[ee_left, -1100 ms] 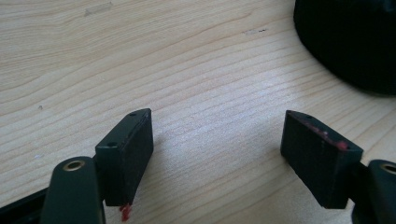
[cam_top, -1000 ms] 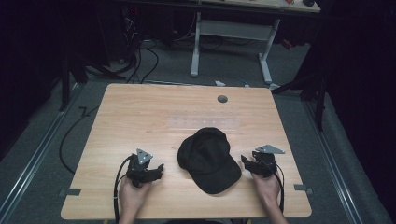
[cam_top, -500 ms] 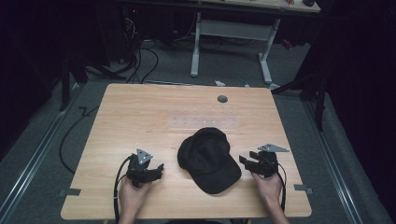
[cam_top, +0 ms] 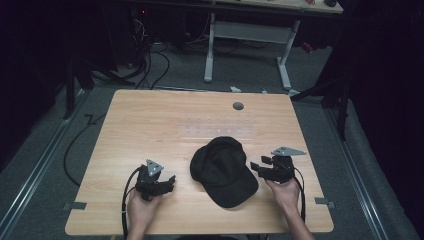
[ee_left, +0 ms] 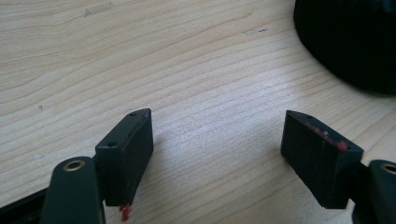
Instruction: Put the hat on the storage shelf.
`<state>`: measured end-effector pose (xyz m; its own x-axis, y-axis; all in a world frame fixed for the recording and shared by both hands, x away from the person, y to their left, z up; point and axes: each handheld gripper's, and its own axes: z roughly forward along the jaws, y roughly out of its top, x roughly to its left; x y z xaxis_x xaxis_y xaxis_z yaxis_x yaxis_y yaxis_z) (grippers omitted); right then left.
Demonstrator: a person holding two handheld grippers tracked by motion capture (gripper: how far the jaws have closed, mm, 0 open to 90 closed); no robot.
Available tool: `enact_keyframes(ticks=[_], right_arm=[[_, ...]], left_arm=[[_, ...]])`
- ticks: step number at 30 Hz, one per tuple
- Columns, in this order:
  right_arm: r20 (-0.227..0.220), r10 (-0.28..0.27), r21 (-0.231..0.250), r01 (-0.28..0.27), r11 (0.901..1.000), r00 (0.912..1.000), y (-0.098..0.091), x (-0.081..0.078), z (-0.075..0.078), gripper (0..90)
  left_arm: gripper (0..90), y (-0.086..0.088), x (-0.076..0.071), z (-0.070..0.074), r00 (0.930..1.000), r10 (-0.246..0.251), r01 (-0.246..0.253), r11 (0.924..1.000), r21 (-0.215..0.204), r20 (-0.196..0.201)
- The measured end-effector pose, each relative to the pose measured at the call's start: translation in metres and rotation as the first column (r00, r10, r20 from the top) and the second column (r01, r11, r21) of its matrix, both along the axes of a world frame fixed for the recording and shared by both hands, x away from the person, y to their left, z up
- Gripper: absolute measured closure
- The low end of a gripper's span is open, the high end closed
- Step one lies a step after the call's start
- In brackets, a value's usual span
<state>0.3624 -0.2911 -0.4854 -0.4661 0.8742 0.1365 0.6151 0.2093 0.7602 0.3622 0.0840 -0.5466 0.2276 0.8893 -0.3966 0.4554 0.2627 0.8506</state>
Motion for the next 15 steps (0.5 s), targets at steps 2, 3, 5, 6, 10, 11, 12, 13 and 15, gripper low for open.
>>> enact_keyframes(ticks=[2,3,5,6,10,11,12,13,15], right_arm=[[0.009,0.002,0.011,-0.002,0.9999,1.0000,0.002,0.002,0.003,45.3],[0.015,0.007,0.013,-0.007,0.9999,0.9999,0.002,0.003,0.005,46.4],[0.016,0.021,0.009,-0.021,0.9997,0.9996,0.007,0.009,0.010,46.9],[0.016,0.021,0.009,-0.021,0.9997,0.9996,0.007,0.009,0.010,46.9],[0.017,0.041,0.001,-0.041,0.9992,0.9990,0.014,0.014,0.016,47.2],[0.019,0.051,0.001,-0.051,0.9987,0.9985,0.015,0.016,0.017,46.8],[0.015,0.055,0.012,-0.055,0.9984,0.9984,0.017,0.018,0.018,45.2],[0.020,0.059,0.015,-0.059,0.9981,0.9981,0.018,0.020,0.019,44.2],[0.017,0.058,0.030,-0.059,0.9978,0.9982,0.021,0.025,0.022,42.9]], left_arm=[[25.5,0.000,0.000,0.000,1.0000,-0.001,0.001,1.0000,0.000,-0.001],[25.5,0.000,0.000,0.000,1.0000,-0.001,0.001,1.0000,0.000,-0.002],[25.5,0.000,0.000,0.000,1.0000,0.000,0.000,1.0000,0.001,0.001],[25.5,0.000,0.000,0.000,1.0000,0.000,0.000,1.0000,0.001,0.000],[25.4,0.000,0.000,0.000,1.0000,-0.002,0.002,1.0000,0.001,-0.001],[25.4,0.000,0.000,0.000,1.0000,-0.001,0.001,1.0000,0.000,-0.001],[25.4,0.000,0.000,0.000,1.0000,-0.001,0.001,1.0000,0.001,-0.001],[25.4,0.000,0.000,0.000,1.0000,-0.001,0.001,1.0000,0.000,-0.001],[25.4,0.000,0.000,0.000,1.0000,-0.001,0.001,1.0000,0.000,-0.001]])
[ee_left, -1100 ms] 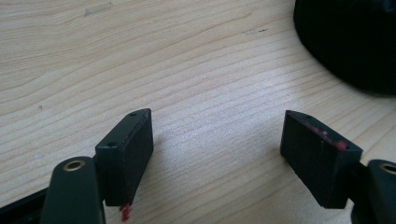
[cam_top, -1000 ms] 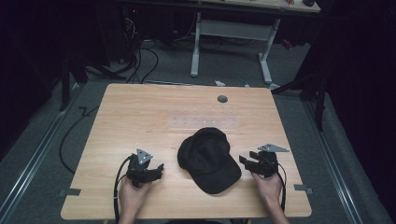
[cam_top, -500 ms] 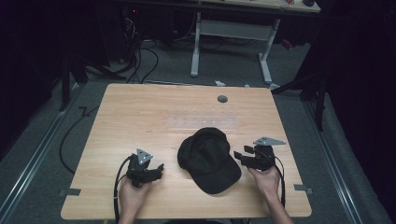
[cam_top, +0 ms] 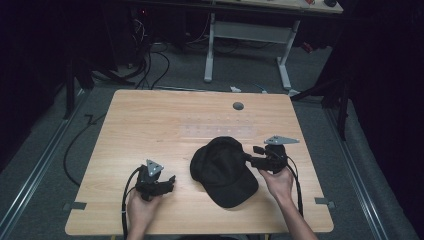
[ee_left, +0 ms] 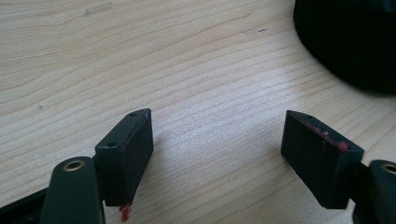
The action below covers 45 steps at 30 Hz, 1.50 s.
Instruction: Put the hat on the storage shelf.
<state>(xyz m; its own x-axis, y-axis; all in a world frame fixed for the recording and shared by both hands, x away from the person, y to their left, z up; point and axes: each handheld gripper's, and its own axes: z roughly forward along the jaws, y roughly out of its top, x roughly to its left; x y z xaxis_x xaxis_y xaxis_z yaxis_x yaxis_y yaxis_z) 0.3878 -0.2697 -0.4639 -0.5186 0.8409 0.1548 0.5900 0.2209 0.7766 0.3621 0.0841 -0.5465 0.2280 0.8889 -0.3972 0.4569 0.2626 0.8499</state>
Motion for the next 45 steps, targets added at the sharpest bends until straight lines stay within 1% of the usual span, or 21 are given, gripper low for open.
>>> enact_keyframes(ticks=[2,3,5,6,8,11,13,15,16,18,19,21,22,24,29,32,36,37,39,42,45], right_arm=[[0.018,-0.010,-0.010,0.010,0.9999,0.9998,0.003,0.003,0.002,43.8],[0.016,-0.004,0.001,0.004,1.0000,0.9999,0.004,0.007,0.004,43.8],[0.006,-0.004,0.002,0.004,1.0000,1.0000,0.005,0.008,0.005,44.2],[0.004,0.006,-0.001,-0.006,1.0000,1.0000,0.007,0.010,0.005,44.7],[-0.016,0.021,-0.003,-0.021,0.9998,0.9996,0.011,0.014,0.006,46.5],[-0.008,0.033,-0.010,-0.033,0.9994,0.9994,0.015,0.017,0.007,46.5],[-0.014,0.051,-0.009,-0.051,0.9986,0.9986,0.018,0.021,0.006,46.0],[-0.020,0.062,-0.035,-0.062,0.9974,0.9979,0.023,0.024,0.006,46.0],[-0.003,0.067,-0.054,-0.067,0.9963,0.9977,0.027,0.027,0.007,46.4],[0.006,0.064,-0.056,-0.064,0.9964,0.9979,0.028,0.028,0.007,46.7],[0.018,0.063,-0.069,-0.062,0.9957,0.9979,0.030,0.028,0.007,46.9],[0.015,0.069,-0.086,-0.068,0.9940,0.9975,0.033,0.031,0.007,47.7],[0.011,0.069,-0.089,-0.067,0.9937,0.9976,0.033,0.031,0.007,48.0],[0.020,0.081,-0.092,-0.079,0.9926,0.9965,0.036,0.034,0.008,49.0],[0.009,0.097,-0.100,-0.095,0.9904,0.9953,0.043,0.038,0.008,50.9],[-0.009,0.110,-0.128,-0.110,0.9856,0.9939,0.048,0.042,0.006,50.5],[0.006,0.126,-0.146,-0.124,0.9814,0.9920,0.056,0.043,0.006,50.2],[0.007,0.127,-0.140,-0.125,0.9822,0.9919,0.058,0.044,0.007,50.2],[0.008,0.132,-0.149,-0.129,0.9803,0.9912,0.060,0.045,0.008,50.2],[0.020,0.130,-0.138,-0.126,0.9824,0.9913,0.062,0.047,0.008,51.2],[0.006,0.129,-0.147,-0.126,0.9811,0.9917,0.063,0.049,0.006,52.2]], left_arm=[[25.4,0.000,0.000,0.000,1.0000,-0.001,0.001,1.0000,0.001,0.000],[25.5,0.000,0.000,0.000,1.0000,-0.001,0.001,1.0000,0.001,0.000],[25.5,0.000,0.000,0.000,1.0000,0.000,0.000,1.0000,0.000,0.002],[25.5,0.000,0.000,0.000,1.0000,0.000,0.000,1.0000,0.001,0.002],[25.5,0.000,0.000,0.000,1.0000,-0.001,0.001,1.0000,0.001,0.000],[25.6,0.000,0.000,0.000,1.0000,0.000,0.000,1.0000,0.001,0.001],[25.5,0.000,0.000,0.000,1.0000,0.000,0.000,1.0000,0.000,0.001],[25.5,0.000,0.000,0.000,1.0000,0.000,0.000,1.0000,0.000,0.002],[25.5,0.000,0.000,0.000,1.0000,0.000,0.000,1.0000,0.001,0.001],[25.5,0.000,0.000,0.000,1.0000,-0.001,0.001,1.0000,0.001,0.000],[25.5,0.000,0.000,0.000,1.0000,0.000,0.000,1.0000,0.000,0.000],[25.5,0.000,0.000,0.000,1.0000,-0.001,0.001,1.0000,0.001,0.000],[25.5,0.000,0.000,0.000,1.0000,0.000,0.000,1.0000,0.001,0.001],[25.5,0.000,0.000,0.000,1.0000,0.000,0.000,1.0000,0.000,0.000],[25.5,0.000,0.000,0.000,1.0000,0.000,0.000,1.0000,0.000,0.000],[25.5,0.000,0.000,0.000,1.0000,0.000,0.000,1.0000,0.002,-0.001],[25.6,0.000,0.000,0.000,1.0000,0.000,0.000,1.0000,0.000,0.000],[25.6,0.000,0.000,0.000,1.0000,0.000,0.000,1.0000,0.000,0.001],[25.7,0.000,0.000,0.000,1.0000,0.000,0.000,1.0000,0.000,0.001],[25.7,0.000,0.000,0.000,1.0000,0.000,0.000,1.0000,0.000,0.000],[25.7,0.000,0.000,0.000,1.0000,0.001,-0.001,1.0000,0.000,0.002]])
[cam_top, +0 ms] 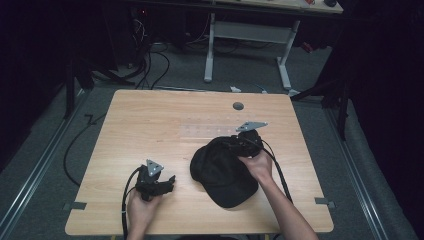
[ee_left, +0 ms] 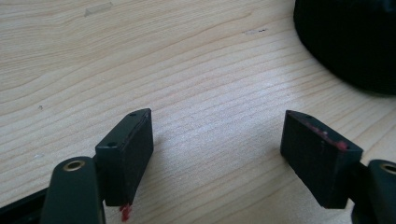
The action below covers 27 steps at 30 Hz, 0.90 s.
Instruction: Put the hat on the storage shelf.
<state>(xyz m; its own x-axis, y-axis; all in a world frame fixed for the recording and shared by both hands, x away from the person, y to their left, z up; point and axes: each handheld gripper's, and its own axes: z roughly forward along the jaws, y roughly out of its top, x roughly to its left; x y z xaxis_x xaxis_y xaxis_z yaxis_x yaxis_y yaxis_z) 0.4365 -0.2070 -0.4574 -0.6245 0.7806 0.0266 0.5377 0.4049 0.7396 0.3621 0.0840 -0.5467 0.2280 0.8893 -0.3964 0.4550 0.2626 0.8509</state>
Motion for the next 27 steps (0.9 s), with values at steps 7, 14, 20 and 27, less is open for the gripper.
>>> enact_keyframes(ticks=[7,14,20,27], right_arm=[[-0.031,0.019,0.002,-0.019,0.9998,0.9993,-0.0027,0.0047,-0.0054,58.1],[-0.017,0.045,-0.022,-0.045,0.9987,0.9988,-0.0058,0.0053,-0.0071,65.2],[0.003,0.065,-0.058,-0.065,0.9962,0.9979,-0.0060,0.0048,-0.0083,68.9],[0.043,0.101,-0.122,-0.096,0.9880,0.9939,-0.0051,0.0014,-0.0096,72.5]], left_arm=[[25.7,0.0000,0.0000,0.0000,1.0000,0.000,0.000,1.0000,0.000,0.000],[25.7,0.0000,0.0000,0.0001,1.0000,-0.001,0.001,1.0000,-0.001,-0.002],[25.7,0.0000,0.0000,0.0000,1.0000,0.000,0.000,1.0000,0.000,0.000],[25.7,0.0001,0.0000,0.0000,1.0000,-0.001,0.001,1.0000,0.001,0.000]])
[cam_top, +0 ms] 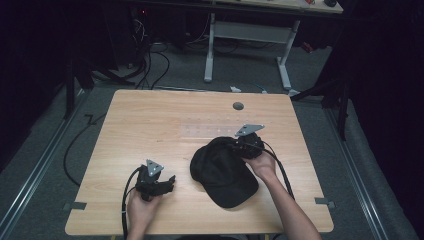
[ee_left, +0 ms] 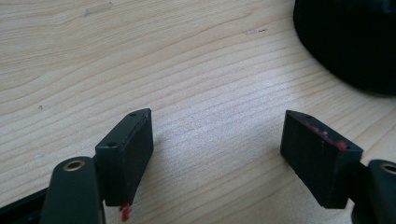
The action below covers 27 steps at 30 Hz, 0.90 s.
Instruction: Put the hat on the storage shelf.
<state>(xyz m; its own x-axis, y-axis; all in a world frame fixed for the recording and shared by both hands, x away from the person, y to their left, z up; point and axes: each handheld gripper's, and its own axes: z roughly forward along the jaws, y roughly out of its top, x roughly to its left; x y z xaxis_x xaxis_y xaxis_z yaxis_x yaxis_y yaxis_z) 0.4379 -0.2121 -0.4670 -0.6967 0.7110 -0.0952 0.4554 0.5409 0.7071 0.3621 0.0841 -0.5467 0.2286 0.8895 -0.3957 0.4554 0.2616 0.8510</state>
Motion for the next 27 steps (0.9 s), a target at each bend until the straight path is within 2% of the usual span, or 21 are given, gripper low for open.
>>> enact_keyframes(ticks=[9,17,27], right_arm=[[0.002,0.027,-0.006,-0.027,0.9996,0.9996,-0.004,0.000,-0.001,77.3],[-0.004,0.064,0.007,-0.064,0.9979,0.9980,-0.010,0.000,-0.001,85.8],[0.006,0.090,0.032,-0.090,0.9954,0.9959,-0.016,-0.006,0.001,86.7]], left_arm=[[25.6,0.000,0.000,0.000,1.0000,0.001,-0.001,1.0000,-0.001,0.000],[25.6,0.000,0.000,0.000,1.0000,0.000,0.000,1.0000,-0.001,-0.001],[25.5,0.000,0.000,0.000,1.0000,0.001,-0.001,1.0000,-0.001,-0.001]])
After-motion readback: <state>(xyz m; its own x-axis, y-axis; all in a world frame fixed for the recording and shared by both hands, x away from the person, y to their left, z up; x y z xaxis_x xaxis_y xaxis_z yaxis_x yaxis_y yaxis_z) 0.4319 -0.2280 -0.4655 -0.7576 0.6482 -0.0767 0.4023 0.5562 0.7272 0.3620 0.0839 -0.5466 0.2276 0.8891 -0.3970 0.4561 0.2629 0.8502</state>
